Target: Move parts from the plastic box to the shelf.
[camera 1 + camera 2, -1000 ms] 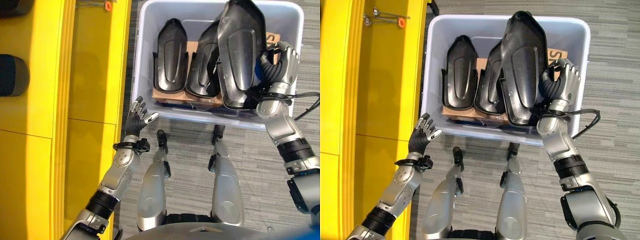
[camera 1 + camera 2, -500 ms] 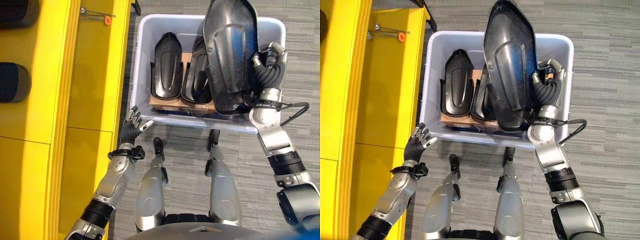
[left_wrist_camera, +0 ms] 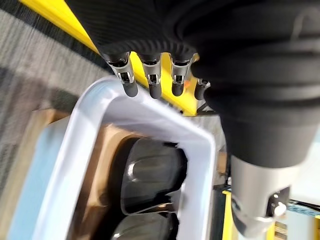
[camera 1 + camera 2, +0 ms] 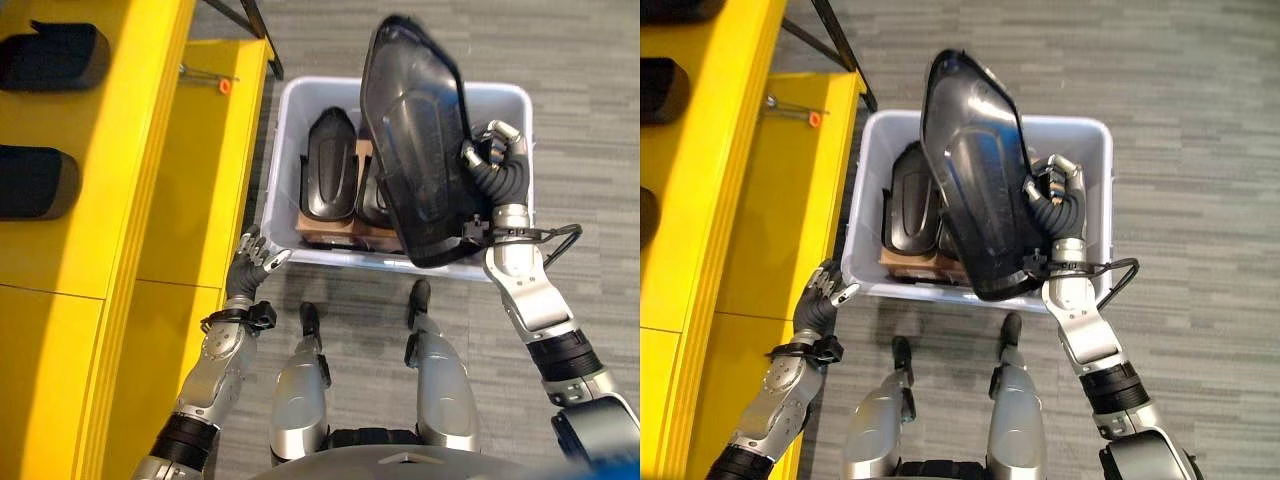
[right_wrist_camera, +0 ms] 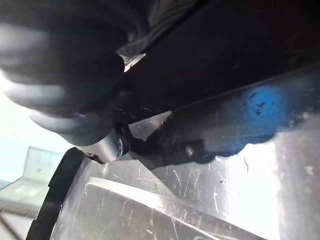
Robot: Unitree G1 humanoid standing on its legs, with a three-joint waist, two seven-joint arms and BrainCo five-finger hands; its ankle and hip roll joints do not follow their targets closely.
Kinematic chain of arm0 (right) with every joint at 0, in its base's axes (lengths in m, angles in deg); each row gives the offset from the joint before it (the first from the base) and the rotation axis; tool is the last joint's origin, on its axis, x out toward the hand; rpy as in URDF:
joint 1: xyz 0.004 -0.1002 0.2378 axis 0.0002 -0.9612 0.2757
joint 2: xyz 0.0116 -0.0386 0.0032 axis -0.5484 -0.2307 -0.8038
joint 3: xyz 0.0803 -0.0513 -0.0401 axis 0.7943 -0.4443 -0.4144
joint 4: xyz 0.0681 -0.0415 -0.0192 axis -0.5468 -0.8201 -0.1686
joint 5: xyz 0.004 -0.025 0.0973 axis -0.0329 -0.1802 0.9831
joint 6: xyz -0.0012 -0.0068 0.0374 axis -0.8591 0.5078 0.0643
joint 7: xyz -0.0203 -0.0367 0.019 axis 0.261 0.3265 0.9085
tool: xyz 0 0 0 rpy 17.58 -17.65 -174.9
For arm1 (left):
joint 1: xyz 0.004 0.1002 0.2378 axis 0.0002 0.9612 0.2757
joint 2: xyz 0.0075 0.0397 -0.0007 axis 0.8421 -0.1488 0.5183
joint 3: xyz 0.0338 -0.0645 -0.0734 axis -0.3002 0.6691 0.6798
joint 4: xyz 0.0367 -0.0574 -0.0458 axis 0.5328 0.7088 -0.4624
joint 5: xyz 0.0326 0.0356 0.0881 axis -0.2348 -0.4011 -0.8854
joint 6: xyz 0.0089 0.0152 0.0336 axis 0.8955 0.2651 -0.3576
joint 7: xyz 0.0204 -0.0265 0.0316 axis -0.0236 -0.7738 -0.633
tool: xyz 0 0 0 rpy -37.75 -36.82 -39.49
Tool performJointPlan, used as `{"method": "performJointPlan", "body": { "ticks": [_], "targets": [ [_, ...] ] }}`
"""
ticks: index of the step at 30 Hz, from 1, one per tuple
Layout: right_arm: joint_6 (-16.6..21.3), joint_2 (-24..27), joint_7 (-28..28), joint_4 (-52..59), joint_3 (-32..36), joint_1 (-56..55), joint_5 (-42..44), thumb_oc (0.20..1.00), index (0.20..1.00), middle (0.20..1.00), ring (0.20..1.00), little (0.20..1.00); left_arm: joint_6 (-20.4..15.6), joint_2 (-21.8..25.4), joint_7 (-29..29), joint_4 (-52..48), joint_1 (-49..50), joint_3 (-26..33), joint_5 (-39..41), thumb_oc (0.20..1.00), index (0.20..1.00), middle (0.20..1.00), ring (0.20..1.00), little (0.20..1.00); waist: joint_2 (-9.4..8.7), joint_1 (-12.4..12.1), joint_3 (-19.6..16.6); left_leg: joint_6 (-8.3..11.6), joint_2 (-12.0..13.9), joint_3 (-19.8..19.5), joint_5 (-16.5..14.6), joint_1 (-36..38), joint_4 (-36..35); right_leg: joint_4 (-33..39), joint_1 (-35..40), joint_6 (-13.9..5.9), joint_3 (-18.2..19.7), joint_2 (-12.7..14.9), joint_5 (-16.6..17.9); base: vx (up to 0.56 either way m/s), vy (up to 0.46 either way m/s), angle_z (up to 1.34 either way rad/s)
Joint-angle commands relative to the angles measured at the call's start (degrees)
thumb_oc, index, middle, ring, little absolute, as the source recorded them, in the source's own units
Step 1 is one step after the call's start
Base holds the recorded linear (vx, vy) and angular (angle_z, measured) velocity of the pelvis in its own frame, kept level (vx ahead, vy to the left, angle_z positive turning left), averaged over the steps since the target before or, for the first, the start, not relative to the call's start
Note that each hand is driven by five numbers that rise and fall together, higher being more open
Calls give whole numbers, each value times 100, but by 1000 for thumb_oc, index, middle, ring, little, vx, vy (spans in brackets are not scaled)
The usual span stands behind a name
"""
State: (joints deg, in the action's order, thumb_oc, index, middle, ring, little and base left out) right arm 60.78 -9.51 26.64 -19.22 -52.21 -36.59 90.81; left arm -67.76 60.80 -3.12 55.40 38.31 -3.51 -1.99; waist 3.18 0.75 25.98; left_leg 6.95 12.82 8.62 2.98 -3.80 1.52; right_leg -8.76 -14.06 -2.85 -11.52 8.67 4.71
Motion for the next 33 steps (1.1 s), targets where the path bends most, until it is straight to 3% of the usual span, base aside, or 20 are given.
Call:
{"method": "performJointPlan", "body": {
  "ticks": [1, 6, 7, 9, 11, 13, 16, 18, 20, 24, 33],
  "targets": [
    [494, -164, 91, 483, 65, -61, 92, 200, 200, 200, 200, 200, -184, 78, 41, -221, 365, 101, -179, 1000, 1000, 1000, 1000, 1000, -12, -74, -690, -60, 394, -354, 112, -39, 205, -1225, 276, -190, -39, -9, -1535, -21, -189, 0],
    [513, -233, 189, 351, -138, 109, 246, 200, 200, 200, 200, 200, -160, -18, 64, -219, 500, 138, -68, 1000, 1000, 1000, 1000, 1000, 12, -221, -802, 10, 644, -522, 592, 144, -45, -1272, 430, -7, -214, -299, -1723, -44, -185, 2],
    [517, -232, 256, 315, -202, 166, 290, 200, 200, 200, 200, 200, -122, -70, 139, -197, 575, 131, -22, 1000, 1000, 1000, 1000, 1000, 16, -293, -890, 81, 711, -593, 889, 110, -200, -1168, 501, 58, -309, -406, -1761, -57, -154, 7],
    [516, -174, 247, 317, -148, 153, 255, 200, 200, 200, 200, 200, -93, -105, 184, -142, 556, 76, -43, 1000, 1000, 1000, 1000, 1000, 17, -328, -942, 114, 685, -585, 1121, -9, -231, -1019, 620, 100, -500, -378, -1781, -72, -151, 11],
    [516, -106, 192, 343, -36, 66, 202, 200, 200, 200, 200, 200, -66, -113, 216, -68, 511, 11, -79, 1000, 1000, 1000, 1000, 1000, -34, -311, -948, 66, 646, -292, 1191, -124, -96, -862, 794, 139, -805, -234, -1793, -47, -101, 65],
    [499, -42, 110, 326, 71, -38, 151, 200, 200, 200, 200, 200, -65, -104, 233, 16, 380, -46, -135, 1000, 1000, 1000, 1000, 1000, -143, -237, -956, 91, 683, 211, 968, -135, 429, -755, 934, 169, -1033, -59, -1809, -64, -93, 99],
    [462, -28, 108, 376, 208, -284, 110, 200, 200, 200, 200, 200, -54, -118, 303, -9, 318, -66, -124, 1000, 1000, 1000, 1000, 1000, -220, -191, -1038, 11, 631, 164, 345, -34, 1141, -570, 1083, 120, -1287, 138, -1624, -60, 8, 108],
    [429, -61, 123, 381, 282, -425, 95, 200, 200, 200, 200, 200, -28, -127, 315, -59, 310, -69, -154, 1000, 1000, 1000, 1000, 1000, -212, -170, -1176, -9, 454, 30, -121, 127, 1071, -483, 1213, 11, -1456, 281, -1537, 33, 136, 92],
    [426, -92, 149, 401, 390, -578, 125, 200, 200, 200, 200, 200, 5, -139, 348, -38, 279, -75, -258, 1000, 1000, 1000, 1000, 1000, -151, -112, -1315, -95, 216, 84, -286, 260, 632, -450, 1326, -134, -1618, 449, -1400, 97, 217, 79],
    [368, -176, 181, 507, 594, -825, 59, 200, 200, 200, 200, 200, 6, -85, 341, -92, 277, -16, -292, 1000, 1000, 1000, 1000, 1000, -170, -125, -1438, -172, -47, 186, -521, 262, 553, -447, 1567, -330, -1849, 829, -1207, 87, 222, 59],
    [269, -339, 305, 507, 618, -855, -48, 200, 200, 200, 200, 200, 20, -7, 370, -229, 558, 260, -416, 1000, 1000, 1000, 1000, 1000, -354, -371, -1425, -382, -479, 195, -777, 48, 658, 19, 1735, -653, -2083, 1149, -678, 42, 173, 13]
  ]
}}
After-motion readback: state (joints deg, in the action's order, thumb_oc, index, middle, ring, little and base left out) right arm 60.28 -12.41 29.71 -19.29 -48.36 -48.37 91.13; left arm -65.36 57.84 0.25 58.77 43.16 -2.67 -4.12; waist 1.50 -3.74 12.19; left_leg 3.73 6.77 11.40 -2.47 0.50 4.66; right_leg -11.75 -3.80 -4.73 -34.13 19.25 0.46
